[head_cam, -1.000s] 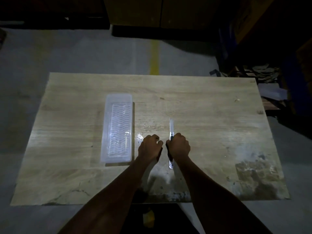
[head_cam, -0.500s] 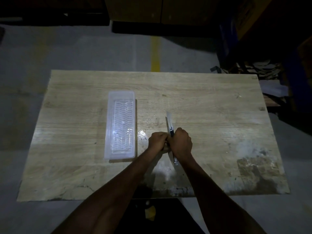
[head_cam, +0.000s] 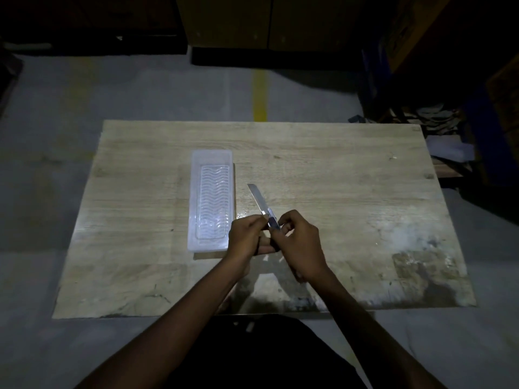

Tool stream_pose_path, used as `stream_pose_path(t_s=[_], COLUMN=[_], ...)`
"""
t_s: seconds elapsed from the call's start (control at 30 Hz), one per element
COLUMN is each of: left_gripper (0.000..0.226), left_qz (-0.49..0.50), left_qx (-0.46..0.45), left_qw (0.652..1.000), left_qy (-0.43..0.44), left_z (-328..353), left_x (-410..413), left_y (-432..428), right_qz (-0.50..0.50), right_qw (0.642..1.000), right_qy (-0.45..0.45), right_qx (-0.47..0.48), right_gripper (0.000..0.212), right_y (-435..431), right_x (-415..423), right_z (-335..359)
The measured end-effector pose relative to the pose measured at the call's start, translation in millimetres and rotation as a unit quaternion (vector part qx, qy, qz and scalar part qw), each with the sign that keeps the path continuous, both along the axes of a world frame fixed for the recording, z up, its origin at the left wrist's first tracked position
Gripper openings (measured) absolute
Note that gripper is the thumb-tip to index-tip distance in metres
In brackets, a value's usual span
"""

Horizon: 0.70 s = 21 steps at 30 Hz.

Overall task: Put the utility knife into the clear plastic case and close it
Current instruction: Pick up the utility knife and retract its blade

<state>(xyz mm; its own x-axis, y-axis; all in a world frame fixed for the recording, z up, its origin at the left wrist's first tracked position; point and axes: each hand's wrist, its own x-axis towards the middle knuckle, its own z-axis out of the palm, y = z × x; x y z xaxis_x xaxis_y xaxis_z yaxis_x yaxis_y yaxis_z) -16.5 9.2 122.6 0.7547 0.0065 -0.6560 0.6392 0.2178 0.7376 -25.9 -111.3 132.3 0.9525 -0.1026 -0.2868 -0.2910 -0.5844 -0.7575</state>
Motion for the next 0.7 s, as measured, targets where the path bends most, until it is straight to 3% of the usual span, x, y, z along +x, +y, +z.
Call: stream_pose_path(t_s=[0.07,0.17,0.7], left_gripper=[0.026,0.025,0.025], left_qz=[-0.001,-0.006,0.011], left_qx=[0.007,0.020,0.011], left_qw=[1.000,0.999,0.995], left_qy=[-0.015,-0.039,-0.094], left_z=[11,21,43], left_x=[-2,-2,-2], left_y=[5,10,26], right_qz=[-0.036,-0.056,-0.055], right_qw=[0.992,0.977,0.981], right_qy=[0.059,0.105,0.032], right_qx=[0.108,0.176,0.184], right_gripper=[0.028,0.036,0.036], right_y=[1,3,31], right_x=[5,12,24], right_z=[9,14,23])
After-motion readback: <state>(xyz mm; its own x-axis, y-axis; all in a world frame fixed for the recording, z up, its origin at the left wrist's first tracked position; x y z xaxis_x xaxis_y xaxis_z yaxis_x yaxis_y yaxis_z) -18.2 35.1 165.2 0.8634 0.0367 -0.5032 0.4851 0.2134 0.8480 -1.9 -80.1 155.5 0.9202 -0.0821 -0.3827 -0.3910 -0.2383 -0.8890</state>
